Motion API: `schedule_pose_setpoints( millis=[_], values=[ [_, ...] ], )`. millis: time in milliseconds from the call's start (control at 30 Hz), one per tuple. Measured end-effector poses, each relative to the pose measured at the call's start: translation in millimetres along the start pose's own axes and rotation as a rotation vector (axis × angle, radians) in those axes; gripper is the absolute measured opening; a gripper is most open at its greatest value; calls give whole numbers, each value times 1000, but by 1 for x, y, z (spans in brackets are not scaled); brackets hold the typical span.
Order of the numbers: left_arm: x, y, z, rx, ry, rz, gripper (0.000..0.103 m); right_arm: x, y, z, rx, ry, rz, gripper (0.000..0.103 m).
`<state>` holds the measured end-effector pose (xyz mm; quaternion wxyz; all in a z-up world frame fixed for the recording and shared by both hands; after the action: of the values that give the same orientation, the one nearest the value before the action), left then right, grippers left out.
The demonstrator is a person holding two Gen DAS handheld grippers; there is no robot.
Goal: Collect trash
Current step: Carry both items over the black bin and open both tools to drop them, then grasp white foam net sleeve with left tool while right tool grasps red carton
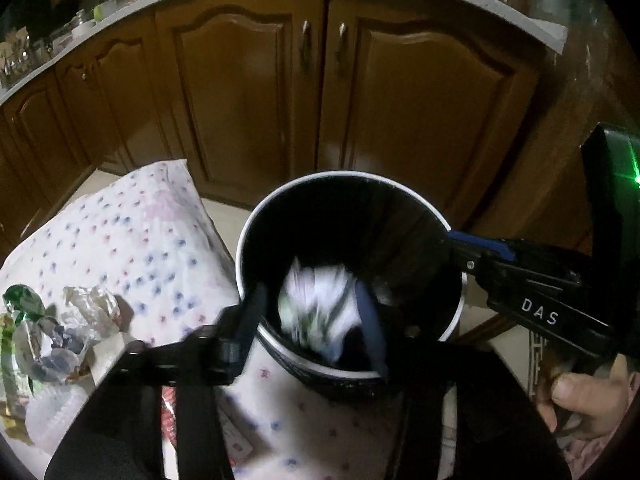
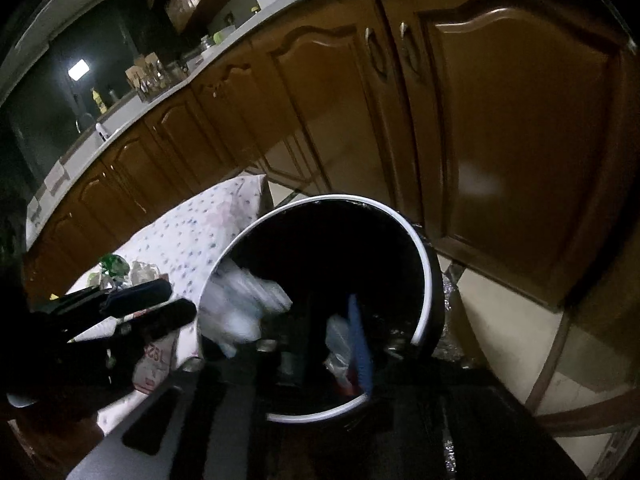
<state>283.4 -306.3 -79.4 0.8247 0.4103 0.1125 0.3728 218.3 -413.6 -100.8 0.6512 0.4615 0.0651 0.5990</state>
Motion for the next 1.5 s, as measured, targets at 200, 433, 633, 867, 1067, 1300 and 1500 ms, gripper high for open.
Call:
schedule_pose_setpoints(
  millis=[200, 433, 633, 867, 1067, 1300, 1500],
  values=[
    [5, 13, -13, -19, 45, -3, 49, 1, 12, -6, -22, -22, 18, 35],
    [19, 55, -44, -109, 146, 26, 60, 22, 35, -29, -79, -39, 82, 87],
    [42, 96, -82, -176, 225, 91, 67, 40, 44, -59, -103, -51, 104, 91],
    [65, 127, -128, -204, 293, 166, 68, 71, 50, -92, -112, 0, 122, 91],
    [86, 138, -167, -190, 345, 198, 68, 92, 46, -117, -105, 28, 132, 93],
    [110, 139, -202, -162, 412, 218, 69, 114, 34, -139, -83, 78, 127, 96],
    [125, 137, -213, -154, 439, 219, 70, 130, 26, -152, -78, 128, 120, 97]
  ],
)
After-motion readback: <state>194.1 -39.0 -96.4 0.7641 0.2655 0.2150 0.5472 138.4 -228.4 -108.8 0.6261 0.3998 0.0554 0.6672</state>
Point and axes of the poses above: each gripper's, at about its wrist camera, not at the fingertips, and y roughly against the way its jaws point, x to its left, z to its top, the point moved 7 cm from there along -y, roughly the way its jaws point, and after that the axes turned 15 degrees about -y, right-handed, at the moved point
